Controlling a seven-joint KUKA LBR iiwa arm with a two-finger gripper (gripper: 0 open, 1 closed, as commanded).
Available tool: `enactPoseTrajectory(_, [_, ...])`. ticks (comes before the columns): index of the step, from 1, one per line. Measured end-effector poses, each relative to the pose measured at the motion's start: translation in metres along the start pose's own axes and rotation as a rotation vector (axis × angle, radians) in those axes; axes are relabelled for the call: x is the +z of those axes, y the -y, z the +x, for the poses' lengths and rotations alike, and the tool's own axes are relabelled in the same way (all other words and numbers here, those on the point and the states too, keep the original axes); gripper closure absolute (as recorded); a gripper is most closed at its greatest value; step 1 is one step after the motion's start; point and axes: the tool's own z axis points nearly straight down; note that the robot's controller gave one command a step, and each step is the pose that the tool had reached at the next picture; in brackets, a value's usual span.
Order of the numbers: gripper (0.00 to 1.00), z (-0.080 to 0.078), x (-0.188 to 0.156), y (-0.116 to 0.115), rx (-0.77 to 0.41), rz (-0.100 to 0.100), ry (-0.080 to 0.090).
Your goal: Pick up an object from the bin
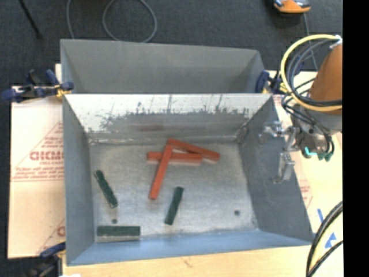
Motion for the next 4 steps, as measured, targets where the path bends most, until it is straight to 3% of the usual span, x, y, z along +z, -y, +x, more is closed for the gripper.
enactPoseTrajectory(1, [0.0,-0.069,0.114,-0.032,0.219,-0.003,0.005])
enactPoseTrajectory(2, [0.0,-0.07,0.15,-0.138,0.198,-0.004,0.004])
enactPoseTrajectory(3, [1.0,-0.071,0.148,-0.133,0.201,0.0,0.008])
enactPoseTrajectory(4, [1.0,-0.034,0.052,-0.116,0.209,0.0,0.013])
